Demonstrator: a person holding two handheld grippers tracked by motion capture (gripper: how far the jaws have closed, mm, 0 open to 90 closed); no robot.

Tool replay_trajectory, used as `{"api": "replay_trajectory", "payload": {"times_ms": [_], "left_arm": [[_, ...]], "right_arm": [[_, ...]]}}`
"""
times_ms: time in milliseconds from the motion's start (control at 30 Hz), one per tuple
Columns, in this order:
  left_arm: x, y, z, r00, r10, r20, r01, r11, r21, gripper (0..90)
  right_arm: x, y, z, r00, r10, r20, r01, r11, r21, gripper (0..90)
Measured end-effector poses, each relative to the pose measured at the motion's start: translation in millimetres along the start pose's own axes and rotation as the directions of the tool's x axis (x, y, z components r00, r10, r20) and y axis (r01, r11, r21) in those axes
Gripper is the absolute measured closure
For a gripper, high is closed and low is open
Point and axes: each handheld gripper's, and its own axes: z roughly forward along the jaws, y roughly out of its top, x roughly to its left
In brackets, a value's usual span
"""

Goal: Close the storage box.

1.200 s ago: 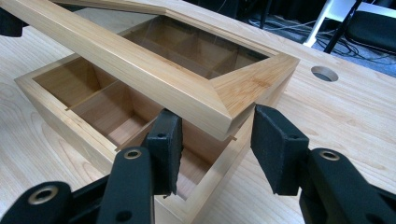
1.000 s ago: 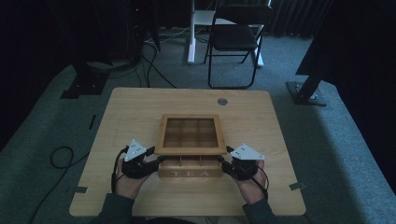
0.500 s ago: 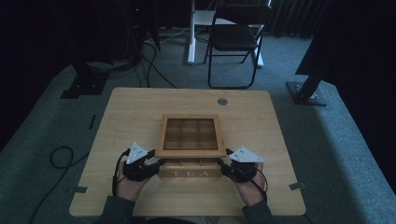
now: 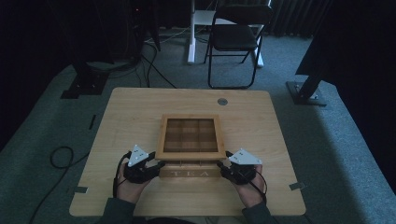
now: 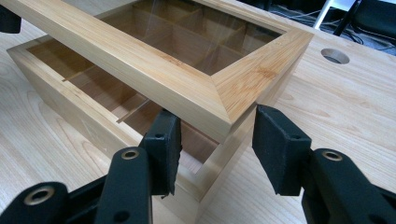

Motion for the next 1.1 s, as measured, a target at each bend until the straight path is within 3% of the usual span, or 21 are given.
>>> {"api": "replay_trajectory", "payload": {"times_ms": [467, 767, 900, 1000, 1100], "left_arm": [[-2.0, -11.4, 3.5, 0.9999, 0.008, -0.014, -0.008, 0.9993, 0.038, 48.7], [-1.6, -27.5, 3.7, 1.0, -0.002, 0.009, 0.001, 0.9958, 0.092, 43.7], [-0.2, -29.0, -7.8, 0.9993, -0.026, 0.026, 0.025, 0.999, 0.037, 43.0], [7.0, -25.6, -16.2, 0.9988, -0.048, 0.014, 0.048, 0.9989, 0.002, 42.6], [11.2, -25.3, -18.2, 0.998, -0.063, -0.003, 0.063, 0.998, -0.009, 42.7]], "right_arm": [[3.3, -9.0, 4.6, 0.9999, -0.017, 0.0, 0.017, 0.999, 0.038, 51.3], [4.0, -23.4, 5.4, 0.999, -0.004, -0.045, 0.009, 0.995, 0.095, 44.0], [-1.4, -26.0, -6.4, 0.9977, 0.003, -0.068, 0.0, 0.999, 0.051, 39.3], [-9.3, -26.8, -12.1, 0.9985, 0.028, -0.047, -0.027, 0.999, 0.019, 38.9], [-22.5, -28.0, -13.9, 0.9969, 0.078, 0.01, -0.078, 0.997, -0.014, 38.9]]}}
